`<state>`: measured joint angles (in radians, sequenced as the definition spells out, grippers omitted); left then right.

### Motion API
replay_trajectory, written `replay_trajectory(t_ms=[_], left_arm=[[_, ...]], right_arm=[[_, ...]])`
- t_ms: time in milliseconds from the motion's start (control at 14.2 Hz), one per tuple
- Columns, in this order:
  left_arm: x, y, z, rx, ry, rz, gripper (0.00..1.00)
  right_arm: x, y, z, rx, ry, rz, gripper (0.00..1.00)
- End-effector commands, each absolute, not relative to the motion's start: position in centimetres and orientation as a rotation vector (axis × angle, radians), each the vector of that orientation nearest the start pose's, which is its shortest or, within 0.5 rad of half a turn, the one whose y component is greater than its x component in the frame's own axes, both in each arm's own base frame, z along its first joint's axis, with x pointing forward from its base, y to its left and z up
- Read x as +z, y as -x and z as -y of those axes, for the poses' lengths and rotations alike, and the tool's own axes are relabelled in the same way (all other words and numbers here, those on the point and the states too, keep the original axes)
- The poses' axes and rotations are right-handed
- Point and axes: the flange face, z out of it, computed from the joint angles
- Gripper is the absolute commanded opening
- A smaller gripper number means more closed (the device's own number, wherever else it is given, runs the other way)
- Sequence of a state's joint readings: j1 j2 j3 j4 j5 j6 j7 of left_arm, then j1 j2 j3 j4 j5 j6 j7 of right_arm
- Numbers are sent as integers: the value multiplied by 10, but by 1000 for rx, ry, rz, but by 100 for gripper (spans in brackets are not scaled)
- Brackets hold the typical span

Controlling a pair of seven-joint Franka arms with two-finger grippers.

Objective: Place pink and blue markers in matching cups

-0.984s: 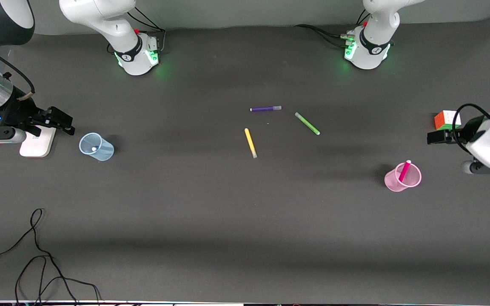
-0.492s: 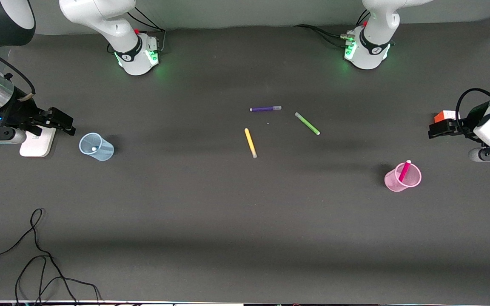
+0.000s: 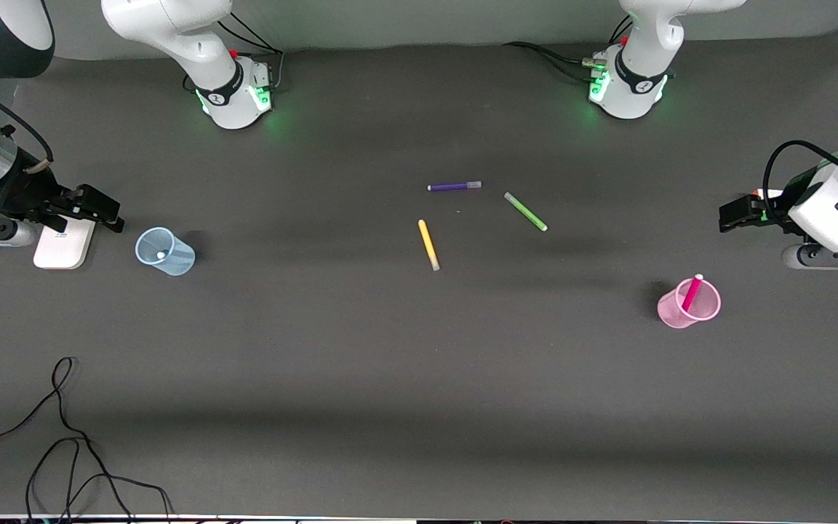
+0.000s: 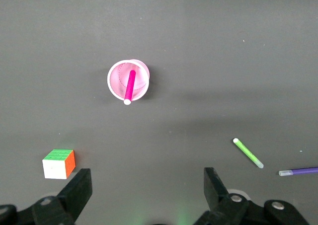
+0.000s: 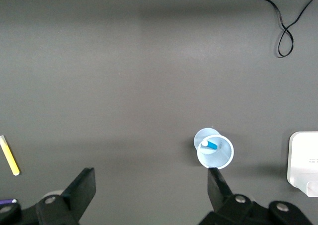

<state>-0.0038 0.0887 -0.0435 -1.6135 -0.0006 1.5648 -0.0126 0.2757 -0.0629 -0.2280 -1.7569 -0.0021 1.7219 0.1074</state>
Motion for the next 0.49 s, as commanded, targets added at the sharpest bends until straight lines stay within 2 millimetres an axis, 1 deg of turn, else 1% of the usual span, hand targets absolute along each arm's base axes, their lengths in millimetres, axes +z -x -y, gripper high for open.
replay_trajectory(t_ms=[0, 70, 422], left_arm=[[560, -565, 29, 198, 3142, -73, 100], [560, -565, 25, 201, 3142, -61, 100], [559, -565, 23, 203, 3142, -59, 100]], right_arm=[[585, -541, -26, -35, 3135, -100, 100], [585, -541, -24, -35, 3135, -102, 100], [579, -542, -23, -11, 3136, -112, 100]])
